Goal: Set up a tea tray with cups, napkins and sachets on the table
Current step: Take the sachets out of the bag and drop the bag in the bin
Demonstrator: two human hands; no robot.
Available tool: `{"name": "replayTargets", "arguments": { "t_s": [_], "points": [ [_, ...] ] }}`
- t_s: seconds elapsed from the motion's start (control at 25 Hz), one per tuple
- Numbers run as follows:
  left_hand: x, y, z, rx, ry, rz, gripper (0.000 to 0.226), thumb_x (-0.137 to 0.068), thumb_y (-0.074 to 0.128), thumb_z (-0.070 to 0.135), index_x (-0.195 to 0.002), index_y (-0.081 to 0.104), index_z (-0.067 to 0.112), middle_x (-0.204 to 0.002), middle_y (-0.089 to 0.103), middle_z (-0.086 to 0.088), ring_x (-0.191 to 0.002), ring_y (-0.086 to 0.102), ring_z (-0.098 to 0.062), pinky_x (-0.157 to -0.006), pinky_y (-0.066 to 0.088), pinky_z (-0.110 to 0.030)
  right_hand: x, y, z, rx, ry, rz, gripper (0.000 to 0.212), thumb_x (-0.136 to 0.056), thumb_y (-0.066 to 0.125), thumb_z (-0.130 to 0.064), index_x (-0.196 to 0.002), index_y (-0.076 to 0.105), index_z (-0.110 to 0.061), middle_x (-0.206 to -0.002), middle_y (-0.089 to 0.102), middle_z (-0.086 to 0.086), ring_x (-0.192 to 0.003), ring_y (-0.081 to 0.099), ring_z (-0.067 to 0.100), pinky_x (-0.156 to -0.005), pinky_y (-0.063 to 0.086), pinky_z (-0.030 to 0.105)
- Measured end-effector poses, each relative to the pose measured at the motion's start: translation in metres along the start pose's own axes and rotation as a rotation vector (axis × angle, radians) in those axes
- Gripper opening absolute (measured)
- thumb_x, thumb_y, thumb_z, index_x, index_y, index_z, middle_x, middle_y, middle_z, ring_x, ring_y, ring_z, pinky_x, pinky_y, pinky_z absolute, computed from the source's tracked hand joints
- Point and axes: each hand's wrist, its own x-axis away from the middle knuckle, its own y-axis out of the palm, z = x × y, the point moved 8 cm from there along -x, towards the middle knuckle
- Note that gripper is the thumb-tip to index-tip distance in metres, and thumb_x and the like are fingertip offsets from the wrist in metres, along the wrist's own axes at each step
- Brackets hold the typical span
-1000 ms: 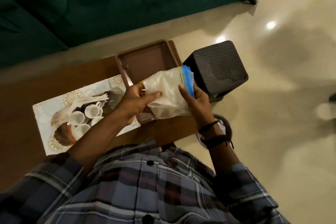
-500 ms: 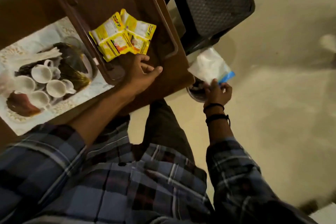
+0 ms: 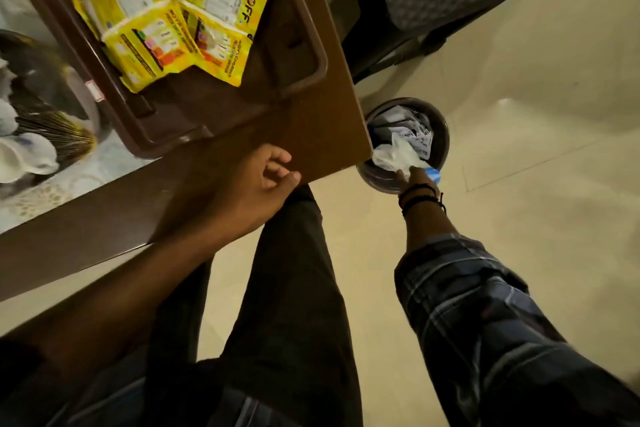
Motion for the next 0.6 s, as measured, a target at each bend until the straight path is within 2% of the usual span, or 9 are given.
{"name": "replayTargets", "arguments": {
  "t_s": [0.08,0.16,0.32,0.44,0.52,0.6],
  "points": [
    [-0.003,0.001,-0.005,-0.008,-0.016,-0.014,0.024,-0.089,0.063,0.026,-0.109,0.052,0.026,-0.097,0.062,0.007,-0.085,0.063,-0.007,-0.060,0.044,-0.018,0.000,0.012,0.004,-0.108,0.057,-0.034,0.051,-0.099,0.049,-0.018,-0.146,0.032,-0.011,-0.149,0.037,0.013,-0.132,0.044,0.034,-0.096,0.052,0.039],
    [-0.002,-0.002,-0.003,-0.005,-0.017,-0.007,0.024,-0.089,0.063,0.026,-0.111,0.052,0.024,-0.099,0.062,0.004,-0.087,0.063,-0.009,-0.059,0.045,-0.019,0.011,0.022,0.002,-0.139,0.085,-0.047,0.053,-0.097,0.052,-0.015,-0.147,0.032,-0.012,-0.149,0.037,0.013,-0.132,0.041,0.036,-0.098,0.048,0.041],
    [0.001,-0.008,0.014,0.026,0.013,0.012,0.028,-0.090,0.062,0.019,-0.115,0.053,0.013,-0.100,0.062,-0.005,-0.087,0.063,-0.017,-0.064,0.045,-0.018,0.052,0.033,-0.022,-0.169,0.005,-0.050,0.046,-0.096,0.050,-0.004,-0.141,0.039,-0.004,-0.143,0.046,0.018,-0.128,0.048,0.035,-0.094,0.048,0.036],
    [0.004,-0.023,0.024,0.080,0.041,0.063,0.028,-0.090,0.063,0.015,-0.115,0.053,0.009,-0.099,0.062,-0.009,-0.087,0.063,-0.024,-0.067,0.047,-0.022,0.103,0.054,-0.052,-0.253,-0.139,-0.127,0.046,-0.096,0.051,-0.004,-0.140,0.040,-0.009,-0.139,0.049,0.017,-0.126,0.051,0.034,-0.103,0.046,0.040],
    [0.007,-0.037,0.030,0.109,0.058,0.092,0.025,-0.089,0.063,0.016,-0.112,0.053,0.012,-0.098,0.062,-0.008,-0.085,0.064,-0.025,-0.069,0.050,-0.026,0.140,0.062,-0.072,-0.183,-0.299,-0.112,0.044,-0.094,0.055,-0.008,-0.137,0.045,-0.010,-0.118,0.060,0.008,-0.114,0.056,0.026,-0.105,0.046,0.040],
    [0.010,-0.052,0.032,0.130,0.072,0.131,0.022,-0.090,0.063,0.016,-0.109,0.052,0.016,-0.097,0.063,-0.009,-0.083,0.064,-0.025,-0.073,0.051,-0.031,0.181,0.072,-0.090,-0.103,-0.491,-0.089,0.041,-0.092,0.058,-0.006,-0.131,0.048,-0.007,-0.092,0.059,-0.001,-0.095,0.058,0.015,-0.097,0.050,0.032]
  ]
}}
